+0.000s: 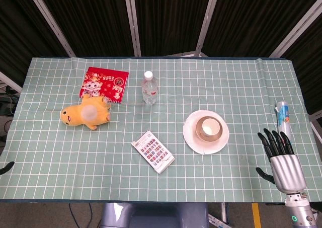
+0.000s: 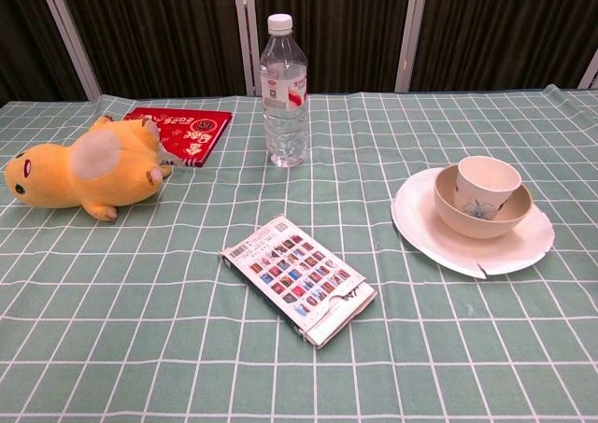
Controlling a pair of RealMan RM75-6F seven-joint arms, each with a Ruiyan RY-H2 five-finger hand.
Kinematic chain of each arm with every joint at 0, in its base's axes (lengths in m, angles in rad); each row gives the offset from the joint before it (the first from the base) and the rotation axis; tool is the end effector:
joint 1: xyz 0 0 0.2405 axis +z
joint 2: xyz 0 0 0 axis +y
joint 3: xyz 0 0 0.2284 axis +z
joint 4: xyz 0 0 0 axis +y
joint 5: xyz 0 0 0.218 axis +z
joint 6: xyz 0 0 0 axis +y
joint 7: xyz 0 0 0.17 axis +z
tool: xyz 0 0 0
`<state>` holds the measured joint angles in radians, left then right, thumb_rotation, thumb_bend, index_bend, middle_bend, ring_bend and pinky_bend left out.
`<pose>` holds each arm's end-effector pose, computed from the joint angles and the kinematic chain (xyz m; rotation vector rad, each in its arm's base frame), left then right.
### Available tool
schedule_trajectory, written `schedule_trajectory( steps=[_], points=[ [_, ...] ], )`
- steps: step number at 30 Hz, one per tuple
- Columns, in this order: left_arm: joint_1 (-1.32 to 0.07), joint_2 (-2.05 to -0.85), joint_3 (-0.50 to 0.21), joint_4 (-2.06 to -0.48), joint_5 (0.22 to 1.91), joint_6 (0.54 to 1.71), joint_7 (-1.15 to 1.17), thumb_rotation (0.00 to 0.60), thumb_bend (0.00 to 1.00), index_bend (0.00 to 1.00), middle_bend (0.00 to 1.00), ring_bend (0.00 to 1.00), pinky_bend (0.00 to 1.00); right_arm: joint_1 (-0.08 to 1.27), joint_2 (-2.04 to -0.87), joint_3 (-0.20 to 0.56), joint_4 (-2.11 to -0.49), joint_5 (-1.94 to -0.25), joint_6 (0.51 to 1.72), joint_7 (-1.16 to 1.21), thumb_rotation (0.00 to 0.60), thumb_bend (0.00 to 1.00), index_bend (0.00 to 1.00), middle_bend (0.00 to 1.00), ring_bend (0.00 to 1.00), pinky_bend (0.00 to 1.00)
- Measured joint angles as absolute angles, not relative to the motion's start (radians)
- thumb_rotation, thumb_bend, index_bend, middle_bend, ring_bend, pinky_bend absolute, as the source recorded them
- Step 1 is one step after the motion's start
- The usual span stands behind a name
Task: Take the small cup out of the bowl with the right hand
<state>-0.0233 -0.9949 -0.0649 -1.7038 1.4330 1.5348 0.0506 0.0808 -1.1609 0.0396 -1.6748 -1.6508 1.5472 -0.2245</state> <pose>-0.2982 0.1895 0.1819 -1.2876 -0.8528 -0.8073 -0.2454 -0.1984 0.1220 1.5059 -0.7021 0.9312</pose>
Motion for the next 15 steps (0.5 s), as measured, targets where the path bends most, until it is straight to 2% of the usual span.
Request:
schedule_trajectory(
  steps=[15],
  points=[
    [-0.025, -0.991, -0.07, -1.695, 1.426, 1.53, 0.027, 0.6, 0.0, 0.0, 0.0, 0.0, 0.0, 0.098, -1.176, 0.042, -1.679, -1.662, 1.53, -0.241, 0.6, 0.0, 0.0, 0.0, 0.0, 0.0]
  ],
)
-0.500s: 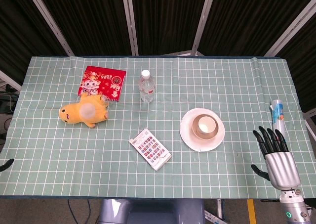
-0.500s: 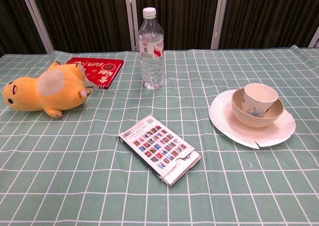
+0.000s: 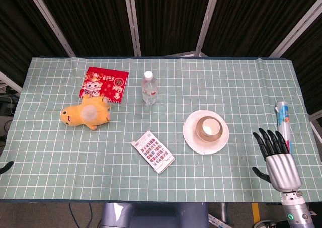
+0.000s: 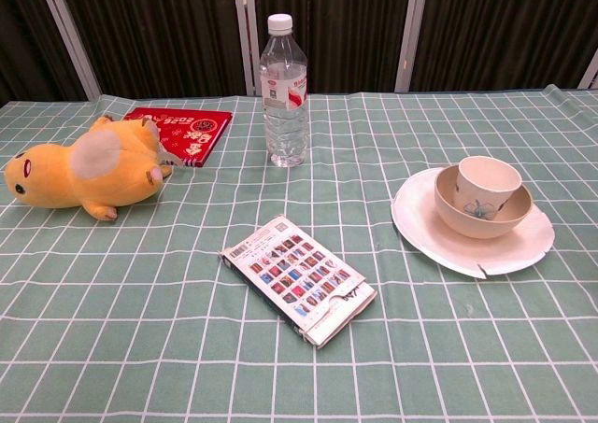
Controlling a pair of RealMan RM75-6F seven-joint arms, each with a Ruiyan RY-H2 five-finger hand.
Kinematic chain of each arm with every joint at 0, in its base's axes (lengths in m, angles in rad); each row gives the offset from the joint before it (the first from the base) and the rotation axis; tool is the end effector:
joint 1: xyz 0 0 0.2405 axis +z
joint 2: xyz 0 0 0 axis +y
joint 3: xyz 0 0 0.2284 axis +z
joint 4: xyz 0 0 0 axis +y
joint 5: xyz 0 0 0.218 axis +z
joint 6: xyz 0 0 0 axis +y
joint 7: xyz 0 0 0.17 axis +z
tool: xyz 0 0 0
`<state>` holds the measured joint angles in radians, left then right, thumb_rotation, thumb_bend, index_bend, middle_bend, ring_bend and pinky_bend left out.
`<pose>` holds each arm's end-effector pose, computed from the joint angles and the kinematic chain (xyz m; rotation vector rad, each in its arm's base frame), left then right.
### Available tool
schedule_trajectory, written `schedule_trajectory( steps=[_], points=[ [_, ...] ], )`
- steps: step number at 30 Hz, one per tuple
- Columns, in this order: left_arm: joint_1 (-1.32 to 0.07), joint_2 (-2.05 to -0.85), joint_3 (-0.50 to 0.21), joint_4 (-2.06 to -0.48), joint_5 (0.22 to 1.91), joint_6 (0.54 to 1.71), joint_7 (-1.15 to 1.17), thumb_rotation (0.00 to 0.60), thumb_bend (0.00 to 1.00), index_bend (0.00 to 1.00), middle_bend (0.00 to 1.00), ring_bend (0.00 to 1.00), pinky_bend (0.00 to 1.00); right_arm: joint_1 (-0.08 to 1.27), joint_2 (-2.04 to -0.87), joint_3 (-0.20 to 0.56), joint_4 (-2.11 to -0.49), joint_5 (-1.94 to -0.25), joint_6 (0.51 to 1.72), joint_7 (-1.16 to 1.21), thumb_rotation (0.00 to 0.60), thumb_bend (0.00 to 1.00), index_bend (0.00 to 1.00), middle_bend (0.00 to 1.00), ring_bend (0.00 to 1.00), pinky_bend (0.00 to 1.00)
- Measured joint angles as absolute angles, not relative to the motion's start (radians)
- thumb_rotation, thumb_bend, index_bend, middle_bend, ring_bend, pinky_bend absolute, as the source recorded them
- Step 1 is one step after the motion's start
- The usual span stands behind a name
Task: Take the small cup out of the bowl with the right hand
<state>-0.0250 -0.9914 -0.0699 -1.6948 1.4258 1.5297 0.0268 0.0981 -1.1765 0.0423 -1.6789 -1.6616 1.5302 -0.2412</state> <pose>-0.3007 0.1910 0.1846 -1.2777 -0.8616 -0.8156 -0.2381 -0.2027 0.1149 1.5311 -0.6937 0.9457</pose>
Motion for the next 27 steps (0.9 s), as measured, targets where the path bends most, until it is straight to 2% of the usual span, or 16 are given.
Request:
schedule_trajectory(
  steps=[6, 9, 16, 22, 27],
  points=[
    [-0.024, -0.987, -0.073, -1.694, 1.423, 1.532, 0.014, 0.6, 0.0, 0.0, 0.0, 0.0, 0.0, 0.121, -1.188, 0.052, -1.704, -1.653, 1.495, -0.268, 0.6, 0.01, 0.0, 0.0, 0.0, 0.0],
    [-0.02, -0.984, -0.074, -1.698, 1.426, 1.542, 0.011, 0.6, 0.0, 0.0, 0.0, 0.0, 0.0, 0.148, -1.195, 0.064, -1.731, -1.646, 1.46, -0.289, 0.6, 0.06, 0.01, 0.0, 0.0, 0.0],
    [-0.018, -0.982, -0.071, -1.702, 1.434, 1.545, 0.009, 0.6, 0.0, 0.0, 0.0, 0.0, 0.0, 0.249, -1.275, 0.131, -1.754, -1.585, 1.351, -0.357, 0.6, 0.16, 0.31, 0.0, 0.0, 0.0],
    [-0.021, -0.981, -0.071, -1.7, 1.435, 1.539, 0.001, 0.6, 0.0, 0.0, 0.0, 0.0, 0.0, 0.326, -1.377, 0.175, -1.718, -1.472, 1.257, -0.424, 0.6, 0.2, 0.41, 0.0, 0.0, 0.0],
    [-0.022, -0.98, -0.072, -1.698, 1.436, 1.538, -0.006, 0.6, 0.0, 0.0, 0.0, 0.0, 0.0, 0.366, -1.444, 0.188, -1.662, -1.396, 1.21, -0.475, 0.6, 0.2, 0.42, 0.0, 0.0, 0.0]
  ],
)
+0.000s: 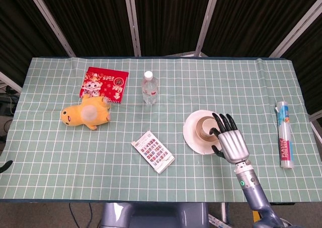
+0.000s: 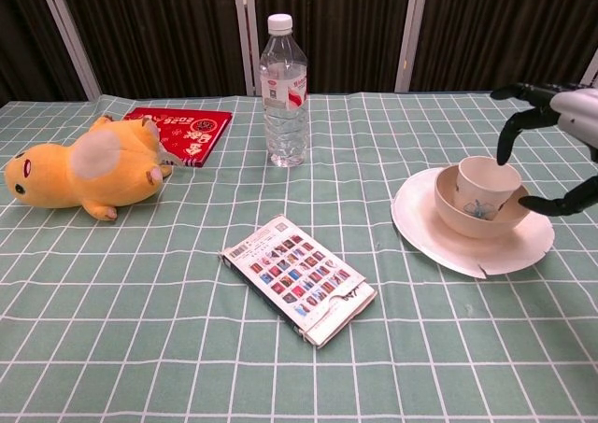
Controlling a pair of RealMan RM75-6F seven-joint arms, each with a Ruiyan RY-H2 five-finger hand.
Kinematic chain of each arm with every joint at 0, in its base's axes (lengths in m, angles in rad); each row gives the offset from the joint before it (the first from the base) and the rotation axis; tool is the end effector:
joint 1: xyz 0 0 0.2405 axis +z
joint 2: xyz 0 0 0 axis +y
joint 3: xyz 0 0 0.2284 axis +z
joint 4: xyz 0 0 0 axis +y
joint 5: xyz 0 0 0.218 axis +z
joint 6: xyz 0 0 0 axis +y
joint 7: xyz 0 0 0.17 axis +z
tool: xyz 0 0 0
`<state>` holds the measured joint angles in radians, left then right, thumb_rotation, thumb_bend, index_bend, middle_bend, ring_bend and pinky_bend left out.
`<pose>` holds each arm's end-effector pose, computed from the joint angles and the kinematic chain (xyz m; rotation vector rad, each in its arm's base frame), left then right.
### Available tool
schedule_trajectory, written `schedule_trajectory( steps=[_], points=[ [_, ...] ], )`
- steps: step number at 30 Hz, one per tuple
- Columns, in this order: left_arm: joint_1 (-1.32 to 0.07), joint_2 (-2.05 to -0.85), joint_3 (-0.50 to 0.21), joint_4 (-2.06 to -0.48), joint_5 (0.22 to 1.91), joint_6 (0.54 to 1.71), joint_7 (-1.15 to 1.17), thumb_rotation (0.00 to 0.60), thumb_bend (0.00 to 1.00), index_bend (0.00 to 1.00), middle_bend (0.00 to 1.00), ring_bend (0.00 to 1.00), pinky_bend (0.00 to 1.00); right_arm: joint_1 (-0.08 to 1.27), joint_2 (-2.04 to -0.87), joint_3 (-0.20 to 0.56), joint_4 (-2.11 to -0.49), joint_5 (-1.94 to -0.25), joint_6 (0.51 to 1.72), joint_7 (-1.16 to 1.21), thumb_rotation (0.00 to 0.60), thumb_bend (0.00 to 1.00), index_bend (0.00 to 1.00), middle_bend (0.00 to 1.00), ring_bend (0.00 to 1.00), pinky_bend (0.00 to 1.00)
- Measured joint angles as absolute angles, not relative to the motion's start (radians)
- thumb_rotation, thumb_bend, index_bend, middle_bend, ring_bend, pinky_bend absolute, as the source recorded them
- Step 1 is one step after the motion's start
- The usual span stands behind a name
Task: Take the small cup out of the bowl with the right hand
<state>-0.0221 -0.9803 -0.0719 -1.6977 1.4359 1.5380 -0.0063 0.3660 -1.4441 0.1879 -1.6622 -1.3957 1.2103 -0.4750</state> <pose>-0.2989 0.1907 0.1884 -1.2713 -0.8682 -0.8452 -0.1688 -0.2854 0.0264 1.6636 -0.7846 0.9392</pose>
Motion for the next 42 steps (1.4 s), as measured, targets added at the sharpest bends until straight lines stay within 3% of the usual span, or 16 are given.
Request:
schedule_trajectory(
  steps=[13, 35, 42],
  points=[
    [-0.022, -0.98, -0.071, -1.7, 1.437, 1.538, -0.002, 0.6, 0.0, 0.0, 0.0, 0.0, 0.0, 0.416, -1.503, 0.211, -1.58, -1.297, 1.178, -0.509, 0.6, 0.27, 0.49, 0.03, 0.0, 0.0],
    [-0.022, -0.98, -0.074, -1.697, 1.438, 1.541, -0.013, 0.6, 0.0, 0.0, 0.0, 0.0, 0.0, 0.465, -1.566, 0.203, -1.477, -1.239, 1.172, -0.497, 0.6, 0.27, 0.5, 0.04, 0.0, 0.0],
    [-0.023, -0.978, -0.072, -1.702, 1.44, 1.54, -0.01, 0.6, 0.0, 0.0, 0.0, 0.0, 0.0, 0.473, -1.576, 0.198, -1.455, -1.205, 1.155, -0.504, 0.6, 0.36, 0.54, 0.09, 0.0, 0.0]
  ],
)
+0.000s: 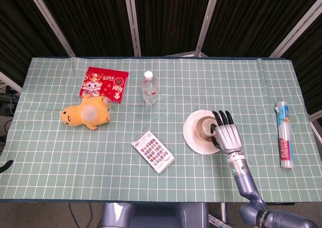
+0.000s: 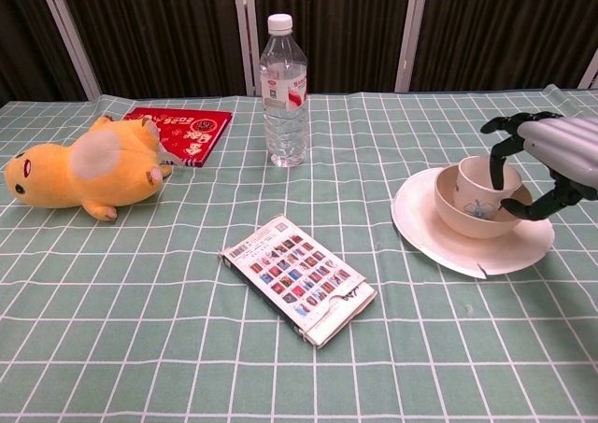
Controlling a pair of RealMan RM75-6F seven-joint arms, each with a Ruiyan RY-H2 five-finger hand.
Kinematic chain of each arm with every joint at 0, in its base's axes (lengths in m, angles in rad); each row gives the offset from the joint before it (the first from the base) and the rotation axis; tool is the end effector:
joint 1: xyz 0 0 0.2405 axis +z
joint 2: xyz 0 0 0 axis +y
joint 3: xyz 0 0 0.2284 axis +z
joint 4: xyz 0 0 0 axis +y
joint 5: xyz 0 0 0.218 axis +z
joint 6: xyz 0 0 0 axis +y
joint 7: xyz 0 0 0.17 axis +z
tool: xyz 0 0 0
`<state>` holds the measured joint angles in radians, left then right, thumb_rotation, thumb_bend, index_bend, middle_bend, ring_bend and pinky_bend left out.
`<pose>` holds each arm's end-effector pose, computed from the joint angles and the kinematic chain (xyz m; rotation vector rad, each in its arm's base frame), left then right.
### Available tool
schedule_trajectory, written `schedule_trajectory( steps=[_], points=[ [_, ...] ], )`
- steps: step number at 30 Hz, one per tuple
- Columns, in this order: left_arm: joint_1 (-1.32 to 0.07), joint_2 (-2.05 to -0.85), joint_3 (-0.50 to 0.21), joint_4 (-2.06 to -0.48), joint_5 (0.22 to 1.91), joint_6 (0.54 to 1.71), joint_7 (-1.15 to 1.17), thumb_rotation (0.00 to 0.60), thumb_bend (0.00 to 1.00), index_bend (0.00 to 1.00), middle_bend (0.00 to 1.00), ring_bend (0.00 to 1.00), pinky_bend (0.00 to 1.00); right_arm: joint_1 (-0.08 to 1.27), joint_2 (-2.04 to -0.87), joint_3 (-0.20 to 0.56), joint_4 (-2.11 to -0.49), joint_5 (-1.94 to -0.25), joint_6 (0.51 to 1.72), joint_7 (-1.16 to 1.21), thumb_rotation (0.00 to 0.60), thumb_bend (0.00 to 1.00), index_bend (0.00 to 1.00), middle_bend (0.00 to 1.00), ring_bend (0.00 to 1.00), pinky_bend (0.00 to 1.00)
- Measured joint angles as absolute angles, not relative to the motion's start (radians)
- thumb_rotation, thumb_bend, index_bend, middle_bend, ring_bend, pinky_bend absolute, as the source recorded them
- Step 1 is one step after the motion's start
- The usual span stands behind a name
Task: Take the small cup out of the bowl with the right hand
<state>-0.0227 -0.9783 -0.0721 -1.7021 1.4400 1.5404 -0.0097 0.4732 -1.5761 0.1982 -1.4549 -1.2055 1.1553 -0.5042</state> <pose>-0.2973 0.1910 0.1886 -1.2723 -0.8686 -0.8538 -0.1909 -0.3193 -0.0054 1.6316 -0.8380 0.8052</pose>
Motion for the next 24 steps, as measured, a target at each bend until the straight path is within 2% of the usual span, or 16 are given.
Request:
schedule_trajectory(
  steps=[4, 9, 18, 24],
  points=[
    [-0.024, -0.978, -0.074, -1.702, 1.438, 1.539, -0.01, 0.6, 0.0, 0.0, 0.0, 0.0, 0.0, 0.478, -1.587, 0.194, -1.435, -1.204, 1.151, -0.489, 0.6, 0.46, 0.58, 0.11, 0.0, 0.0],
    [-0.026, -0.978, -0.074, -1.701, 1.436, 1.535, -0.01, 0.6, 0.0, 0.0, 0.0, 0.0, 0.0, 0.483, -1.595, 0.191, -1.427, -1.214, 1.158, -0.472, 0.6, 0.51, 0.61, 0.13, 0.0, 0.0],
    [-0.024, -0.977, -0.075, -1.7, 1.434, 1.537, -0.017, 0.6, 0.0, 0.0, 0.0, 0.0, 0.0, 0.483, -1.585, 0.186, -1.455, -1.232, 1.186, -0.476, 0.6, 0.52, 0.65, 0.14, 0.0, 0.0],
    [-0.025, -0.978, -0.074, -1.702, 1.435, 1.537, -0.011, 0.6, 0.0, 0.0, 0.0, 0.0, 0.0, 0.47, -1.53, 0.195, -1.52, -1.258, 1.236, -0.464, 0.6, 0.51, 0.66, 0.15, 0.0, 0.0]
  ],
)
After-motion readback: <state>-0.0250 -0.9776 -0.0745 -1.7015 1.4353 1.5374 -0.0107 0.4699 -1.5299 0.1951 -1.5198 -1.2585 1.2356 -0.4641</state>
